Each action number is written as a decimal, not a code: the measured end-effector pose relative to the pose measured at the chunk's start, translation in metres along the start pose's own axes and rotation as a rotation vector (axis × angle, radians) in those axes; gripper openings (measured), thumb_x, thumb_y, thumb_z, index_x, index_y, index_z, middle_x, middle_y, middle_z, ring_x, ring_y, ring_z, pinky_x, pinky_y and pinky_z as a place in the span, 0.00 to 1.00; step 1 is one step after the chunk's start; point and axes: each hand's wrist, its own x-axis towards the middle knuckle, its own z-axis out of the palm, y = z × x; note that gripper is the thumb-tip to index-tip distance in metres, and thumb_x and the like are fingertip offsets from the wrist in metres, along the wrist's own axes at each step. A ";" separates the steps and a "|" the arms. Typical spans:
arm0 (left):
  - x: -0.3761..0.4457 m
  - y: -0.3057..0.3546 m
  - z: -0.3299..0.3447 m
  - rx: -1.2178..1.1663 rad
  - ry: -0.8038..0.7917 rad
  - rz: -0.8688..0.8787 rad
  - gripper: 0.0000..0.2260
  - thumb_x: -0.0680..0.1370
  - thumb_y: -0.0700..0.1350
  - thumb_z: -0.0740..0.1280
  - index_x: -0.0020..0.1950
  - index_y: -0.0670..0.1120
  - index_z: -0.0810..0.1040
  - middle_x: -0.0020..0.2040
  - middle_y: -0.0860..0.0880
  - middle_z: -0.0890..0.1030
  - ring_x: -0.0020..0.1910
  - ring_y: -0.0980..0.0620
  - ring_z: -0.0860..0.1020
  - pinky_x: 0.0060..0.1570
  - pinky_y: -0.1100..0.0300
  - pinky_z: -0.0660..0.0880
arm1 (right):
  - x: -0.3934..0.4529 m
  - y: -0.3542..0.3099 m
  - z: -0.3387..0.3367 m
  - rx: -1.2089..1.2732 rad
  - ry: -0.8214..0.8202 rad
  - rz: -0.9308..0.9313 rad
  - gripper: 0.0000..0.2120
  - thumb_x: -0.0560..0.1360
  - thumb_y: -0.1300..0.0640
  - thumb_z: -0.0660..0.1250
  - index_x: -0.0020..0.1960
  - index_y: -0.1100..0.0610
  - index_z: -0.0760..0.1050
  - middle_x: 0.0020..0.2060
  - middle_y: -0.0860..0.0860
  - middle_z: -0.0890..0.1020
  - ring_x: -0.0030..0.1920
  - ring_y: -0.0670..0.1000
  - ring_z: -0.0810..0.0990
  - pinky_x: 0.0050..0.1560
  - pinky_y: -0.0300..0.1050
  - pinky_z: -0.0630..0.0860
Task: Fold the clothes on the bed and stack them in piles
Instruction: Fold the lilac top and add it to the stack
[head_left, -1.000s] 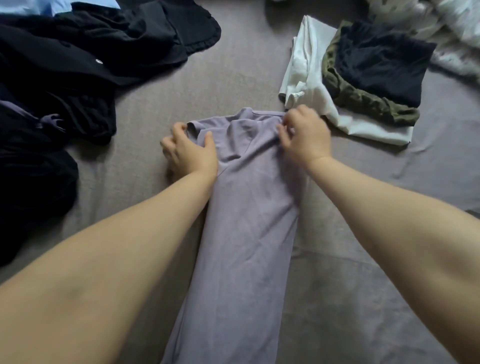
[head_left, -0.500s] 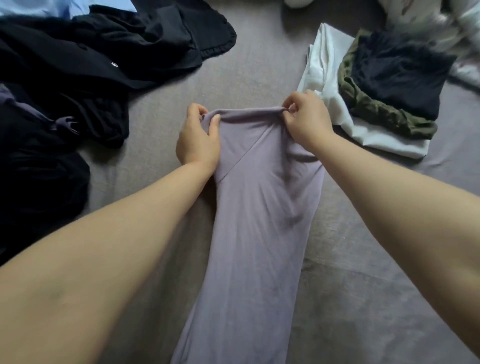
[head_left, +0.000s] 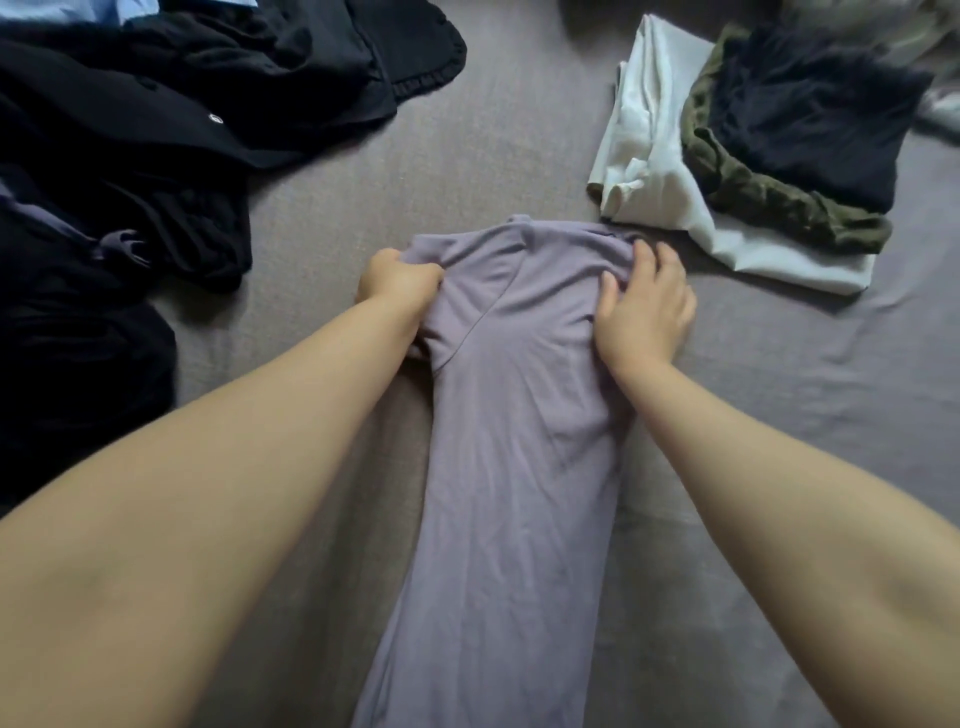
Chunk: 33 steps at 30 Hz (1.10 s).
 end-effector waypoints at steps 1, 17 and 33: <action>-0.001 -0.001 -0.001 -0.027 0.015 0.048 0.09 0.73 0.45 0.69 0.50 0.43 0.74 0.51 0.45 0.79 0.50 0.45 0.78 0.45 0.54 0.77 | 0.009 0.008 -0.006 0.025 -0.009 0.015 0.21 0.79 0.51 0.61 0.69 0.57 0.69 0.69 0.58 0.68 0.69 0.58 0.66 0.67 0.51 0.60; -0.079 0.002 0.007 0.082 0.102 0.749 0.09 0.75 0.48 0.69 0.47 0.44 0.74 0.39 0.46 0.78 0.39 0.44 0.76 0.38 0.54 0.70 | -0.029 -0.035 -0.046 0.980 -0.465 0.310 0.22 0.80 0.41 0.57 0.46 0.58 0.79 0.36 0.52 0.82 0.39 0.50 0.80 0.39 0.45 0.75; -0.113 -0.083 0.026 0.917 -0.301 0.740 0.30 0.80 0.52 0.59 0.79 0.54 0.49 0.79 0.49 0.47 0.78 0.50 0.46 0.74 0.51 0.47 | -0.022 0.026 -0.064 0.520 -0.368 0.218 0.23 0.72 0.62 0.71 0.65 0.59 0.71 0.51 0.54 0.76 0.48 0.49 0.74 0.50 0.36 0.69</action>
